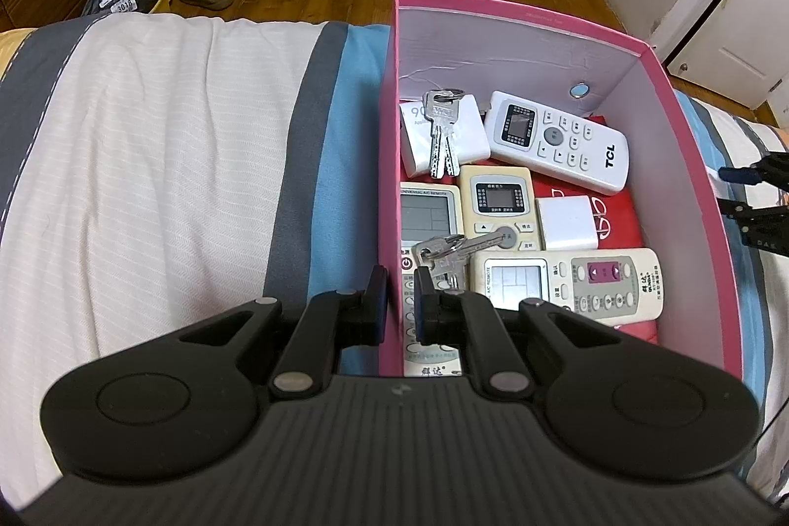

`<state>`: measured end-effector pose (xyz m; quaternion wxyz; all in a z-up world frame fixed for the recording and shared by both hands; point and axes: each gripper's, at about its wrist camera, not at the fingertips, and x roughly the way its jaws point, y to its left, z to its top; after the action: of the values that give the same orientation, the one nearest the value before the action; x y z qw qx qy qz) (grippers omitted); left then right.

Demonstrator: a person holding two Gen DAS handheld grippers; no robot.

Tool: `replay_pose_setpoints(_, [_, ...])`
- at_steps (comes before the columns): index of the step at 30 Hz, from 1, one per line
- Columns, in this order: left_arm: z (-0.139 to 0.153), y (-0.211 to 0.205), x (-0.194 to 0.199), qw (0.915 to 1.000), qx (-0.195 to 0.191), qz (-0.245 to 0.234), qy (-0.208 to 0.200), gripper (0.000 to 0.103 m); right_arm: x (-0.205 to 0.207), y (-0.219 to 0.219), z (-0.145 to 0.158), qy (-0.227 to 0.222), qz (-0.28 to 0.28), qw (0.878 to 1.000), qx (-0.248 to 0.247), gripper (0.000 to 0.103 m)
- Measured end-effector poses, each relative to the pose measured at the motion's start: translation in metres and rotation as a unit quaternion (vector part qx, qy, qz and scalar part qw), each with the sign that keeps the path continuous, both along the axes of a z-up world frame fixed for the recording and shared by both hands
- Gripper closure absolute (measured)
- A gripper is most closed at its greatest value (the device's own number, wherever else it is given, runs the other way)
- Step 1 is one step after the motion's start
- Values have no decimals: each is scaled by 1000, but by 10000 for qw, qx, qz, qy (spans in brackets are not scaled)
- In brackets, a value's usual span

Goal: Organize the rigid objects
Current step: 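Carry the white power bank into the box and lower it onto the remotes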

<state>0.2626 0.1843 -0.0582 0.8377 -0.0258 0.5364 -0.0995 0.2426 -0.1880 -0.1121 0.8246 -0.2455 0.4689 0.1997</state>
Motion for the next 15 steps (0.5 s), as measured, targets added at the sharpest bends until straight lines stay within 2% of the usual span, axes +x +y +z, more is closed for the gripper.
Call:
replay_pose_setpoints(1, [0, 0, 0, 10000, 3, -3, -5, 95, 3, 0, -5, 23, 46, 10000, -78, 57])
replay_pose_setpoints(3, [0, 0, -1, 10000, 10, -6, -11, 95, 9, -2, -11, -83, 171, 9998, -88, 45])
replay_pose_setpoints(5, [0, 0, 0, 10000, 7, 0, -4, 95, 19, -5, -15, -49, 64, 10000, 7, 38])
replay_pose_setpoints(7, [0, 0, -1, 10000, 10, -3, -1, 95, 24, -7, -14, 60, -40, 9999, 125, 39])
replay_pose_setpoints(8, [0, 0, -1, 10000, 8, 0, 0, 95, 25, -7, -11, 108, -99, 9997, 190, 51])
replay_pose_setpoints(9, [0, 0, -1, 10000, 10, 2, -1, 95, 25, -6, -9, 100, -239, 9995, 202, 56])
replay_pose_setpoints(12, [1, 0, 0, 10000, 10, 6, -1, 95, 22, -6, -7, 18, -499, 9985, 239, 57])
replay_pose_setpoints(15, [1, 0, -1, 10000, 33, 1, -5, 95, 26, -19, -4, 185, -1104, 9904, 810, 57])
